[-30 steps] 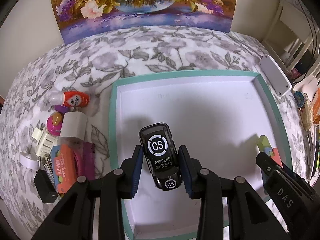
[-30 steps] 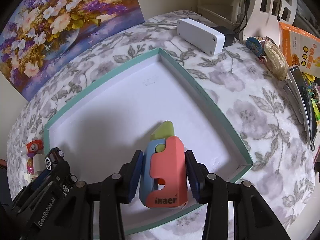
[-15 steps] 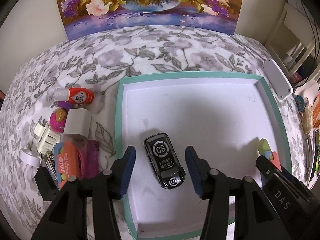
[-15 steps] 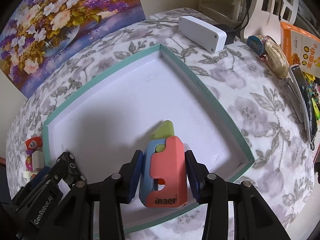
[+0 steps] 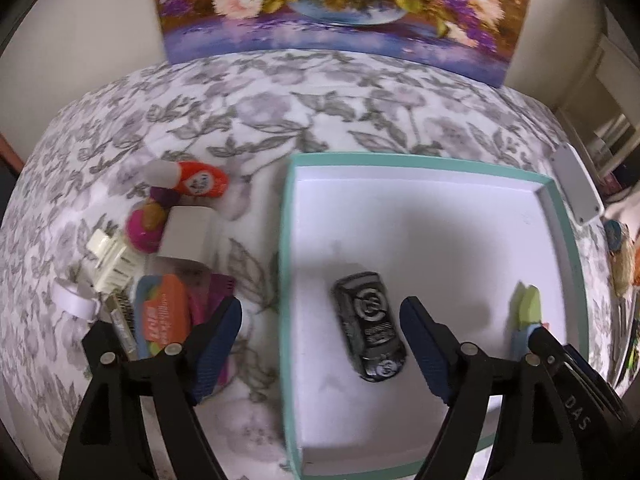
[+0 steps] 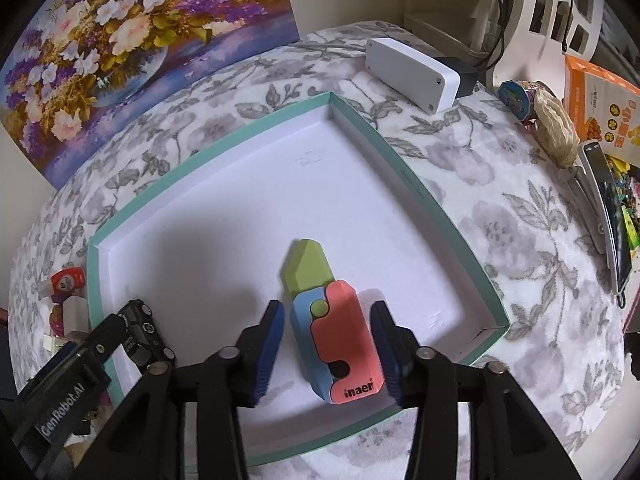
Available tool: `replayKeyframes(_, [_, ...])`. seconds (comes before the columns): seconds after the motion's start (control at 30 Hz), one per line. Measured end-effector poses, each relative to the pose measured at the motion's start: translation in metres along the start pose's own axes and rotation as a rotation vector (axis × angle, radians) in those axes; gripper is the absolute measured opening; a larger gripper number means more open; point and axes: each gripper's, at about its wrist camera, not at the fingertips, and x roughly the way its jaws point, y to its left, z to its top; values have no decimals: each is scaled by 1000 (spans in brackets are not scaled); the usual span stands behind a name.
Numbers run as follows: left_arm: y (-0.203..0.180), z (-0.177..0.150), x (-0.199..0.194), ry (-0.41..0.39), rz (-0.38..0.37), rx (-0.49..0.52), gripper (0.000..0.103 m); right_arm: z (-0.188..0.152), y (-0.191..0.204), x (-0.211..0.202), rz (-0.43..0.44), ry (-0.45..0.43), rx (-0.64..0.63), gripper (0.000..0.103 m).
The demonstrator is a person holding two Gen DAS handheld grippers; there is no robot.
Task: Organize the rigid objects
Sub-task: 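Lower the pink-blue carrot toy into the tray and open the right tool, then move the left tool to the black charger while the right tool approaches the orange carrot toy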
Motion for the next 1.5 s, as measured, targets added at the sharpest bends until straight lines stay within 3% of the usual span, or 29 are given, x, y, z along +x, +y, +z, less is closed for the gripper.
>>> replayKeyframes(0.13, [10,1,0,2,-2,-36,94,0,2,-1,-5,-6,-8,64])
replayKeyframes(0.5, [35,0,9,44,59,-106,94,-3,17,-3,-23,-16,-84,82])
replayKeyframes(0.57, [39,0,8,46,57,-114,94,-4,21,-4,-17,-16,-97,91])
replayKeyframes(0.73, [52,1,-1,50,91,-146,94,-7,28,-11,-25,-35,-125,101])
replayKeyframes(1.17, [101,4,-31,-3,56,-303,94,-13,51,-26,-13,-74,-190,103])
replayKeyframes(1.5, [143,2,-43,-27,58,-345,94,-18,69,-33,85,-86,-183,103])
